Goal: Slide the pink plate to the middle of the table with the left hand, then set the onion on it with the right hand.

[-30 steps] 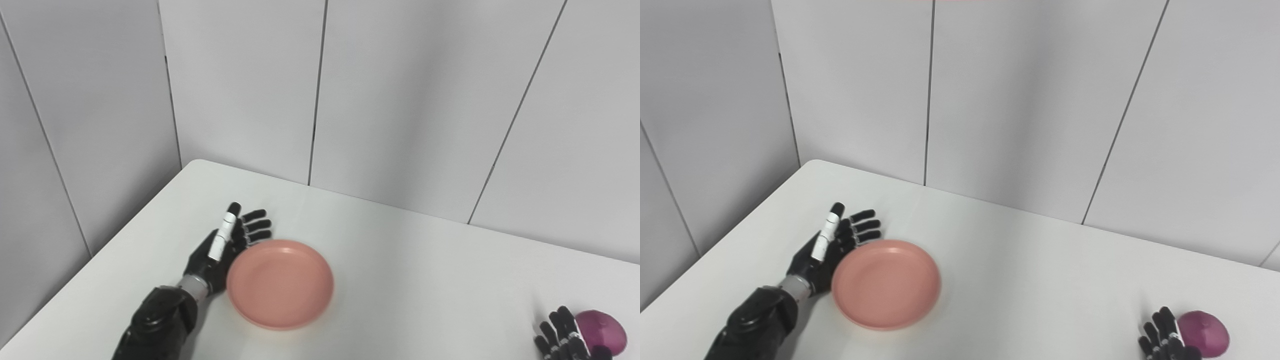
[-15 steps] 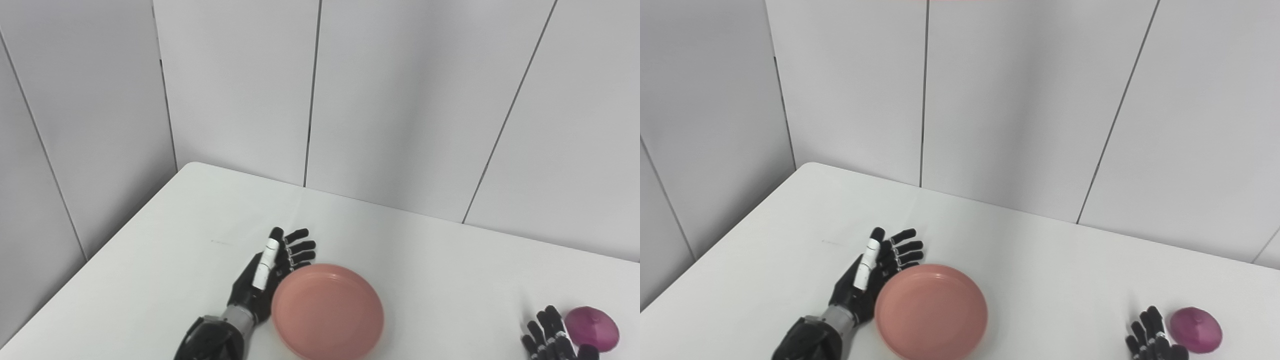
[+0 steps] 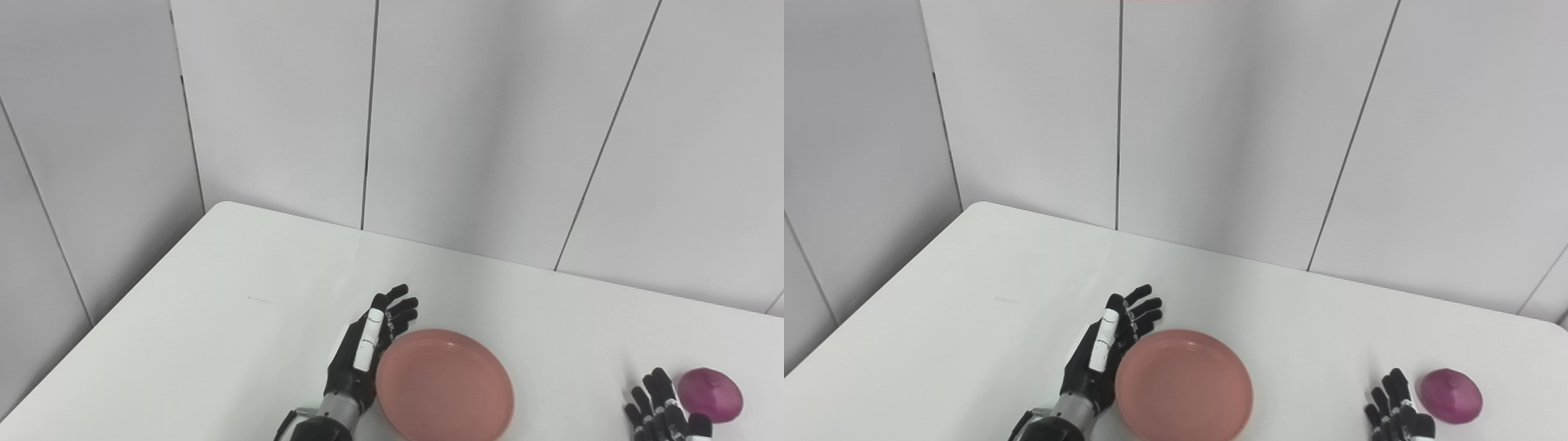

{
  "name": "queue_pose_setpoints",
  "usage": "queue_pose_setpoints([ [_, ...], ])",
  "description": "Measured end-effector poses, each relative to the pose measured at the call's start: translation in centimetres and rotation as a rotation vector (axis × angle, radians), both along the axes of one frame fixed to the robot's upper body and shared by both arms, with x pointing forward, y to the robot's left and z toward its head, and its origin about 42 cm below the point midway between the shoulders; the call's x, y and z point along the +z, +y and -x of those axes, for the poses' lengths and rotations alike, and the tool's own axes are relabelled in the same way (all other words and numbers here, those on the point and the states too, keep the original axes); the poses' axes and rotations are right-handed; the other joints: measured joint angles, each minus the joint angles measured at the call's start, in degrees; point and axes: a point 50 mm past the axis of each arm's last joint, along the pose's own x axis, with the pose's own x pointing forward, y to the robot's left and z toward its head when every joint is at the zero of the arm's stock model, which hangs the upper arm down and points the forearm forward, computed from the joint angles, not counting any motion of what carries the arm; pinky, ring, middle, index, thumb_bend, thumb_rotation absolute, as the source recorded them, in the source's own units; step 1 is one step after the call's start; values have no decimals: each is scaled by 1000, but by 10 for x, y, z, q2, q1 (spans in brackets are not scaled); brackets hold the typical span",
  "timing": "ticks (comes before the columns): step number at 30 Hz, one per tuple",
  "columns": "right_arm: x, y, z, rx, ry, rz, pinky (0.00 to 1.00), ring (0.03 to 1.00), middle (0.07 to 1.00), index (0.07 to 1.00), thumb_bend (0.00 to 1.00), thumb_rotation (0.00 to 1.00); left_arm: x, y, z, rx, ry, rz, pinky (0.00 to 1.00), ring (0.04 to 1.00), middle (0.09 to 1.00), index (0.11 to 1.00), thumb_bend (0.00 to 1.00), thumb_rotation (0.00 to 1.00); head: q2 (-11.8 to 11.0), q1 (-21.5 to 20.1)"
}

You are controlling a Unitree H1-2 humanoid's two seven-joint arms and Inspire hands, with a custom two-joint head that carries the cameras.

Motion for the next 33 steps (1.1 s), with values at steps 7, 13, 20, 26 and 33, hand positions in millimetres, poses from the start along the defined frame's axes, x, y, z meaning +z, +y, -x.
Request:
queue_pose_setpoints([
  [7,-1,13,-1,2,7,27,1000,986,986,970,877,980,0,0,-2,2,0,-9,929,838,814,807,782,884,11,-58],
  [13,-1,34,-3,12,8,15,1000,993,997,979,854,999,1,7,-3,-2,-5,-18,916,838,822,812,785,877,17,-124],
  [20,-1,51,-6,17,11,22,1000,983,990,972,848,1000,2,29,-4,9,-4,-47,895,827,813,809,795,879,14,-164],
  [26,-1,59,-11,22,14,23,1000,982,990,969,872,980,3,39,-5,15,-1,-67,895,827,811,805,785,877,7,-176],
  [33,0,61,-11,5,3,37,1000,979,975,956,916,940,4,44,-12,20,4,-80,883,824,798,792,811,874,4,-194],
])
